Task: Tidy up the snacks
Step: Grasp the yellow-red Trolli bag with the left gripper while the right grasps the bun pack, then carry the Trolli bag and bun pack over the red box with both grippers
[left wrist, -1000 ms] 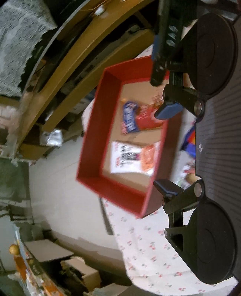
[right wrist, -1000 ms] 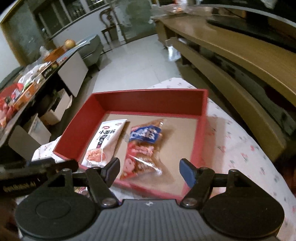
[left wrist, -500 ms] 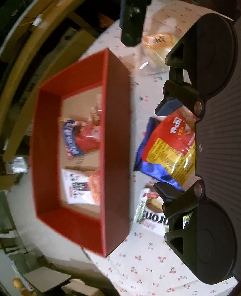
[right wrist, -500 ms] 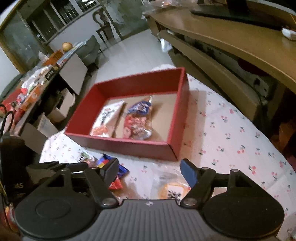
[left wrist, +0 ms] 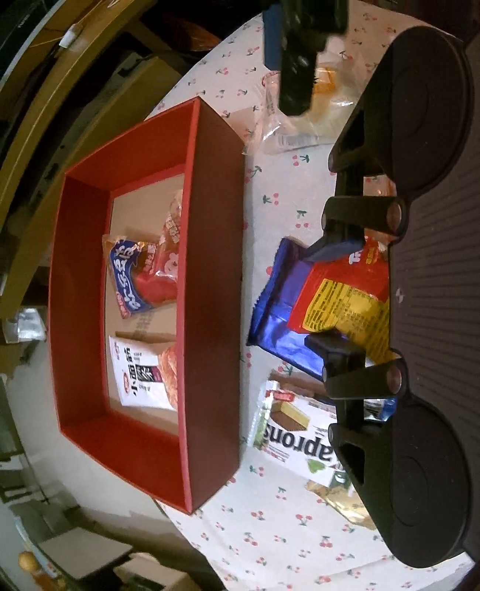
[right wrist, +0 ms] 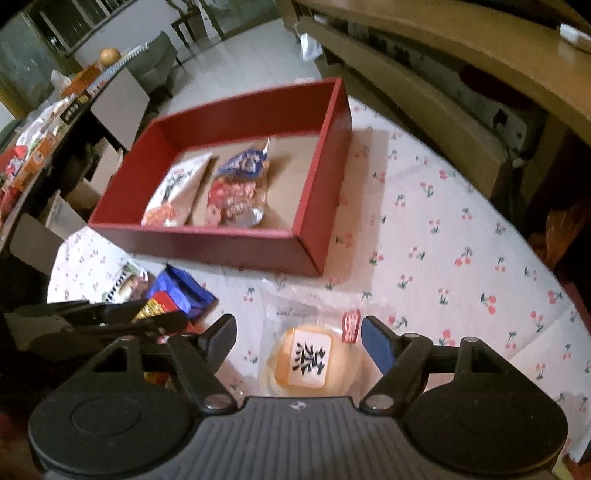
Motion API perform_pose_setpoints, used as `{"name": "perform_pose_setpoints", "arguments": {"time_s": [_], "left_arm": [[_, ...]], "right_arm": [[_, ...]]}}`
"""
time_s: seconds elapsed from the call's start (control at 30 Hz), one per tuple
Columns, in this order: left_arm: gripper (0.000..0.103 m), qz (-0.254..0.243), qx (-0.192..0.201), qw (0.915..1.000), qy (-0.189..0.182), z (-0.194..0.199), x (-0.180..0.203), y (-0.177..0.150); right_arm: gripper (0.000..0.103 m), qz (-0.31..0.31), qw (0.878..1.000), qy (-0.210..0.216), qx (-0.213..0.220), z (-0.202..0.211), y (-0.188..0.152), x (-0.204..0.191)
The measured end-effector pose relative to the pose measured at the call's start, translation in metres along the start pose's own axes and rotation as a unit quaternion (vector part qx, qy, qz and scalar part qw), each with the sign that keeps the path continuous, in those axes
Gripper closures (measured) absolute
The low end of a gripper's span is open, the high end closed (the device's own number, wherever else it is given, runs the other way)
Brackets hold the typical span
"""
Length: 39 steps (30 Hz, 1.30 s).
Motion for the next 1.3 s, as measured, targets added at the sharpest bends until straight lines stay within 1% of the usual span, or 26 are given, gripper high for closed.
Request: {"name": "perform_pose_setpoints", "arguments": {"time_s": [0.1,0.17,0.2,0.23,0.27,0.3,0.37,0.43,0.47,0.5,0.53,0.57,0.63,0.67,0.73,0.83,0.87,0.9,0.93,0.97,1.03,1.1,1.17,1.3], "left_arm": [[0.052,0.001,-0.003,1.0000,0.000,0.002,0.001,-0.004],[0.049,-0.003,-0.005,1.0000,-0.001,0.002,0.003,-0.005],[0.040,-0.007,-0.006,1.0000,0.000,0.002,0.005,-0.006],[0.034,-0.014,-0.009,0.9999,0.002,0.002,0.006,-0.006],[0.024,-0.023,-0.010,0.9997,0.005,0.002,0.008,-0.006],[0.020,-0.033,-0.009,0.9993,0.013,0.003,0.010,-0.007],[0.019,-0.047,-0.010,0.9986,0.019,0.006,0.012,-0.007],[0.019,-0.049,-0.012,0.9986,0.017,0.007,0.011,-0.008],[0.022,-0.045,-0.018,0.9987,0.016,0.006,0.009,-0.010],[0.025,-0.040,-0.023,0.9989,0.012,0.004,0.008,-0.012],[0.027,-0.033,-0.027,0.9991,0.003,0.001,0.007,-0.013],[0.028,-0.032,-0.027,0.9991,0.004,0.002,0.007,-0.013],[0.038,-0.036,-0.026,0.9990,0.004,0.007,0.011,-0.013],[0.040,-0.036,-0.025,0.9991,0.005,0.010,0.012,-0.014],[0.043,-0.029,-0.023,0.9993,0.007,0.015,0.011,-0.017],[0.043,-0.020,-0.019,0.9996,-0.001,0.022,0.007,-0.023],[0.037,-0.019,-0.020,0.9996,-0.007,0.023,0.007,-0.025],[0.027,-0.018,-0.021,0.9996,-0.008,0.024,0.007,-0.028],[0.024,-0.023,-0.023,0.9995,-0.004,0.024,0.009,-0.030],[0.024,-0.031,-0.026,0.9992,0.000,0.024,0.011,-0.032],[0.025,-0.039,-0.034,0.9986,0.007,0.020,0.014,-0.036],[0.033,-0.039,-0.039,0.9984,0.009,0.015,0.014,-0.037],[0.039,-0.045,-0.039,0.9980,0.023,0.014,0.013,-0.035],[0.043,-0.020,-0.028,0.9992,0.020,0.018,0.009,-0.035]], "right_arm": [[0.020,0.009,1.000,-0.012,-0.015,-0.009,-0.007,-0.002],[0.020,0.021,0.999,-0.022,-0.019,-0.014,-0.012,-0.004],[0.019,0.025,0.999,-0.026,-0.020,-0.016,-0.013,-0.005],[0.019,0.028,0.999,-0.031,-0.022,-0.018,-0.015,-0.005],[0.019,0.029,0.999,-0.033,-0.024,-0.020,-0.015,-0.005],[0.019,0.030,0.999,-0.037,-0.027,-0.022,-0.016,-0.005],[0.019,0.032,0.998,-0.039,-0.033,-0.024,-0.018,-0.004],[0.018,0.032,0.998,-0.042,-0.038,-0.029,-0.019,-0.003],[0.017,0.031,0.998,-0.043,-0.042,-0.032,-0.019,-0.001],[0.018,0.034,0.998,-0.042,-0.038,-0.033,-0.019,-0.002],[0.023,0.038,0.998,-0.043,-0.034,-0.032,-0.019,-0.003],[0.025,0.039,0.998,-0.044,-0.033,-0.032,-0.019,-0.003],[0.032,0.044,0.998,-0.044,-0.029,-0.031,-0.018,-0.004],[0.037,0.047,0.997,-0.044,-0.029,-0.031,-0.018,-0.006],[0.038,0.055,0.997,-0.043,-0.025,-0.029,-0.020,-0.007],[0.039,0.069,0.997,-0.040,-0.023,-0.028,-0.022,-0.008],[0.039,0.072,0.996,-0.041,-0.022,-0.027,-0.023,-0.009],[0.039,0.074,0.996,-0.040,-0.021,-0.027,-0.024,-0.009],[0.039,0.073,0.996,-0.038,-0.021,-0.026,-0.024,-0.009],[0.039,0.072,0.997,-0.035,-0.022,-0.025,-0.024,-0.010],[0.039,0.071,0.997,-0.028,-0.025,-0.025,-0.024,-0.012],[0.039,0.075,0.997,-0.025,-0.027,-0.025,-0.025,-0.015],[0.039,0.078,0.996,-0.021,-0.029,-0.026,-0.026,-0.017],[0.039,0.082,0.996,-0.020,-0.027,-0.024,-0.026,-0.018]]}}
Point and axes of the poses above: each gripper's, at about its wrist camera, not at the fingertips, and z roughly against the way its jaws point, x to its right, y to its top, the point moved 5 cm from there along -z, roughly the way its jaws point, and after that the axes turned 14 degrees about -z, right-handed, at the moved point
